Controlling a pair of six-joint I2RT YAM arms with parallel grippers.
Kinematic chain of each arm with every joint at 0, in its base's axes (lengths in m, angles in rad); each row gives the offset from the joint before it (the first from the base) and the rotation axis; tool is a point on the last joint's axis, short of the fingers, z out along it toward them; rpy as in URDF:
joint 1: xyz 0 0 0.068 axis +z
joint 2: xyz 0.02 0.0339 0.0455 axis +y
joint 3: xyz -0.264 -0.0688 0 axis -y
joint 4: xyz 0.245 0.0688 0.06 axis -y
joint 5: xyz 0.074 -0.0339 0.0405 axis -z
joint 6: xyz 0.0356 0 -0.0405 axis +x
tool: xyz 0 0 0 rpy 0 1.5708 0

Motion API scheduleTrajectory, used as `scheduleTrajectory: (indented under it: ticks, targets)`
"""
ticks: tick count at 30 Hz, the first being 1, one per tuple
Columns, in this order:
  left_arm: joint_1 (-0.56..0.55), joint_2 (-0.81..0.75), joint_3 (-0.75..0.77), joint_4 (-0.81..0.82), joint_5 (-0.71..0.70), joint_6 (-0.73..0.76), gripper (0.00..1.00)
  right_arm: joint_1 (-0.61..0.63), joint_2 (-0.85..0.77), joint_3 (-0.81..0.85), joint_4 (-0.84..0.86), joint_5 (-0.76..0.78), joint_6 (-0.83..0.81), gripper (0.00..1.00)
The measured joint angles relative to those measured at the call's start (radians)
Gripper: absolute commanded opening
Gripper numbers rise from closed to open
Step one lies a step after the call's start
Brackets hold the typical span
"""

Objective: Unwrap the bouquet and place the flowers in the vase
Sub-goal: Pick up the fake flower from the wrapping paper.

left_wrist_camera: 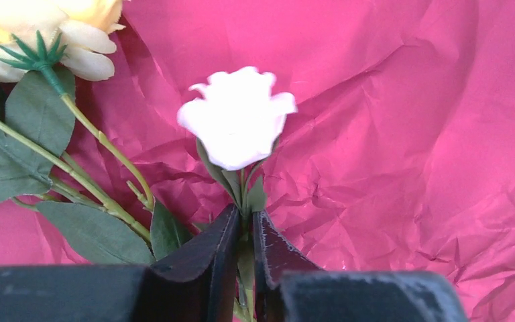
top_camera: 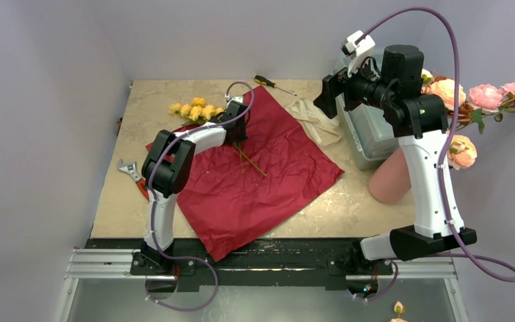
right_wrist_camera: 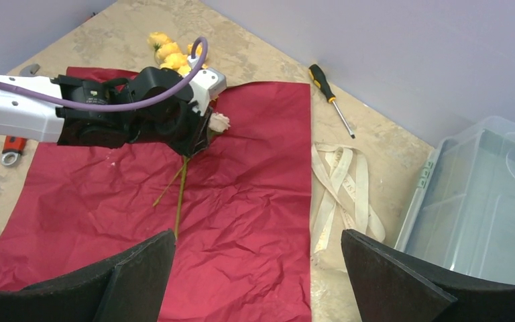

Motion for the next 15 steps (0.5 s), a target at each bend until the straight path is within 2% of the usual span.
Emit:
scheduleTrajectory:
  ticks: [3, 9, 15]
  targets:
    - [0.0, -0.008, -0.003, 0.01, 0.016, 0.0, 0.0, 0.0, -0.011, -0.034, 0.028, -0.007, 0.023, 0.97]
    - [0.001, -0.183, -0.104, 0.118, 0.123, -0.008, 0.0, 0.0, -0.027, -0.114, 0.069, -0.056, 0.089, 0.91]
    - [0.002, -0.438, -0.237, 0.436, 0.383, -0.026, 0.0, 0.0, -0.026, -0.125, 0.109, -0.126, 0.135, 0.84]
